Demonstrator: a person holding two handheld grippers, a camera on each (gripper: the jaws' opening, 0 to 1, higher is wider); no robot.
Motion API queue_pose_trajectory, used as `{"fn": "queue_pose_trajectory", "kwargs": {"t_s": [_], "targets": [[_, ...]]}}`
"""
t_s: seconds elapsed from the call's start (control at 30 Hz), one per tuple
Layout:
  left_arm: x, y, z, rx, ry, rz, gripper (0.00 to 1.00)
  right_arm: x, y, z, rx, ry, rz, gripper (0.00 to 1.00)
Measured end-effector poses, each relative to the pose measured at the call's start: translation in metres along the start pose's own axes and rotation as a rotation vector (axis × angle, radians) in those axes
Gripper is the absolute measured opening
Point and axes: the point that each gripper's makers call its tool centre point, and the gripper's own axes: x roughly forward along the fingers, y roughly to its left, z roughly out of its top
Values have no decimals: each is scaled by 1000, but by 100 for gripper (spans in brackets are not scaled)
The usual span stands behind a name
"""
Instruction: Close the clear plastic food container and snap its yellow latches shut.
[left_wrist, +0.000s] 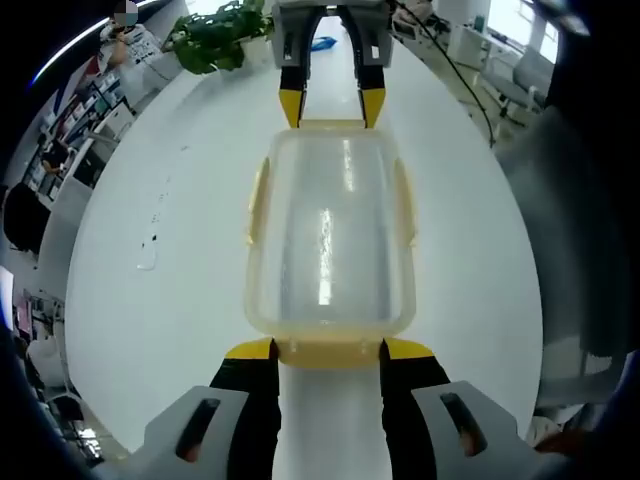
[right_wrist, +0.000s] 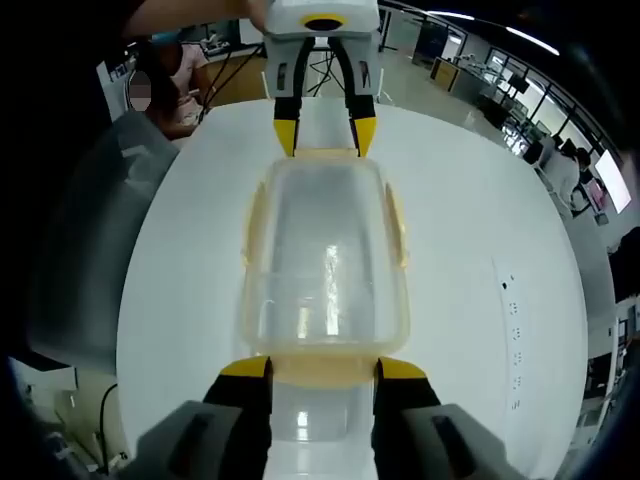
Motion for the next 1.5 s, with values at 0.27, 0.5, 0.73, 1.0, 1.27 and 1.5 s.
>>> {"fn": "queue_pose_trajectory", "kwargs": {"t_s": [0.27, 0.5, 0.73, 1.0, 1.27, 1.5], "targets": [[6, 1, 15, 31, 9, 8, 36, -3, 1, -15, 19, -3, -4, 36], [14, -1, 27, 28, 5, 5, 36, -8, 3, -29, 16, 4, -15, 36], [20, -3, 40, 17, -10, -2, 36, -13, 3, -43, 12, 18, -19, 36], [27, -6, 58, 17, -26, -5, 36, -16, 3, -62, 12, 43, -22, 36], [34, -8, 69, 18, -37, -10, 36, -21, 8, -74, 22, 37, -23, 36], [39, -12, 81, 15, -53, -18, 36, -28, 11, -86, 23, 48, -19, 36]]}}
